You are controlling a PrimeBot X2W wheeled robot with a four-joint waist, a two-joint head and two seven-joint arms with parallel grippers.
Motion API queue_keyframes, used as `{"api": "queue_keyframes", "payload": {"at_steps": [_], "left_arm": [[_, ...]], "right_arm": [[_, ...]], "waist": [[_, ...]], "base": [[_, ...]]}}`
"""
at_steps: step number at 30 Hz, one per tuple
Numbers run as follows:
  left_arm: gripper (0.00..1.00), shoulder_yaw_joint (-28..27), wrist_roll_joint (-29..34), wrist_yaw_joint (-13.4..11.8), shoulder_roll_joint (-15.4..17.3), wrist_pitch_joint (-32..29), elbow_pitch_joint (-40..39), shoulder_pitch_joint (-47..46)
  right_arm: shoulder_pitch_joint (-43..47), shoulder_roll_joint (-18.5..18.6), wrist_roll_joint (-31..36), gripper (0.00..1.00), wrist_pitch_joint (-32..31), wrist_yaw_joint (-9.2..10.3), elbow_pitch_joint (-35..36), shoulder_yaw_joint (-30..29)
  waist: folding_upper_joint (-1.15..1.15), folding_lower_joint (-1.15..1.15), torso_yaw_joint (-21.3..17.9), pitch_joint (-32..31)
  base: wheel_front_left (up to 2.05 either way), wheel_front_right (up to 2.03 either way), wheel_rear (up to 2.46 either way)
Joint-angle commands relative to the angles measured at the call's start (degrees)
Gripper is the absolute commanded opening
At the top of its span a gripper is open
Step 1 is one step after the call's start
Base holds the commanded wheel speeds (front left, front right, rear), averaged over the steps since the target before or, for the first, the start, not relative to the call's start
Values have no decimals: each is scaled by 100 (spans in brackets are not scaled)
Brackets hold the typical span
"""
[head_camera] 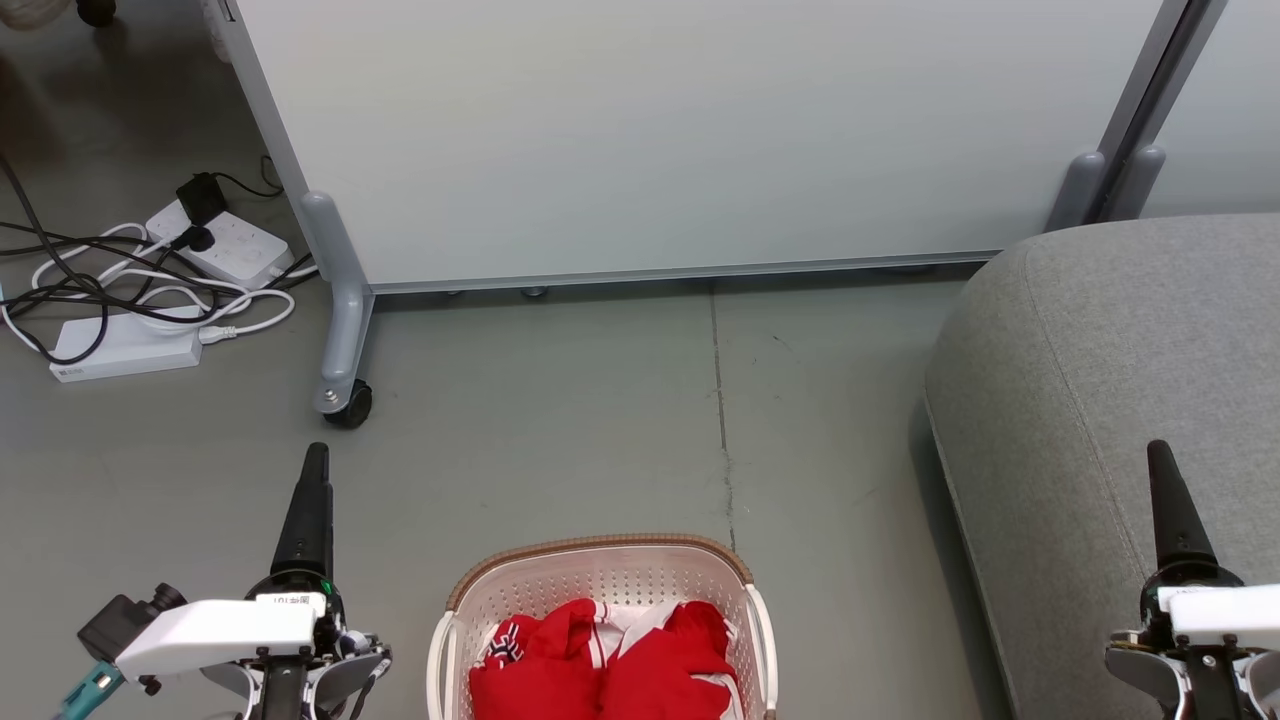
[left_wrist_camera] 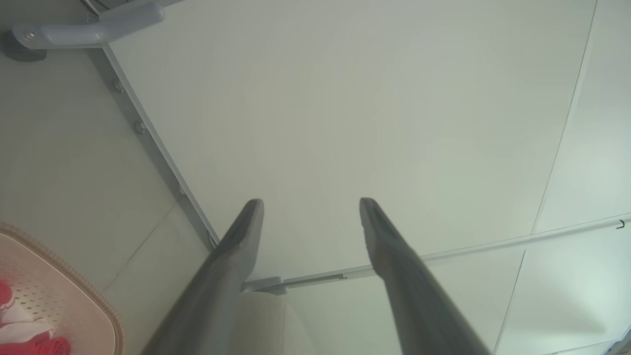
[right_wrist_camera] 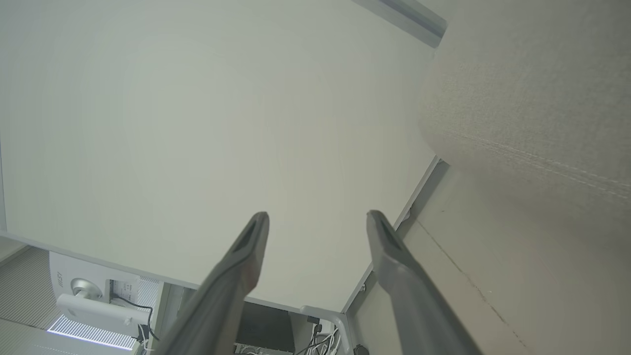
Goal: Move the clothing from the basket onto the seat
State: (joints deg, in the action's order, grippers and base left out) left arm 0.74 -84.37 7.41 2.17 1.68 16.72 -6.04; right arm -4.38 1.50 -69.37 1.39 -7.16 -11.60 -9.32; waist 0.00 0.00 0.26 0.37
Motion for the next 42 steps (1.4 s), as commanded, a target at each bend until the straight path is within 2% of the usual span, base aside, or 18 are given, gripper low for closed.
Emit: {"api": "queue_keyframes", "payload": {"at_steps": [1,10,20,28,32,42], "left_arm": [[100,-37,128,5,40,54,-158,-33],[100,-72,818,5,45,236,-478,41],[100,-158,1878,-8,52,422,-903,69],[100,-214,2508,-288,56,553,-1348,59],[100,-10,3031,-432,55,616,-1495,135],[100,454,4329,-1006,62,772,-1659,237]], "right_arm": [[-166,66,219,100,76,-21,139,12],[-398,239,1357,100,261,-24,457,214],[-608,539,2415,100,444,-26,531,699],[-674,686,3325,100,583,-29,710,1040],[-636,621,3711,100,647,-31,727,1039],[-495,428,4635,100,799,-34,821,1021]], "waist": [[0,0,2,2],[0,0,25,20],[0,0,78,62],[0,0,118,96],[0,0,131,97],[0,0,125,116]], "base": [[0,0,0],[0,0,0],[0,0,0],[0,0,0],[0,0,0],[0,0,0]]}}
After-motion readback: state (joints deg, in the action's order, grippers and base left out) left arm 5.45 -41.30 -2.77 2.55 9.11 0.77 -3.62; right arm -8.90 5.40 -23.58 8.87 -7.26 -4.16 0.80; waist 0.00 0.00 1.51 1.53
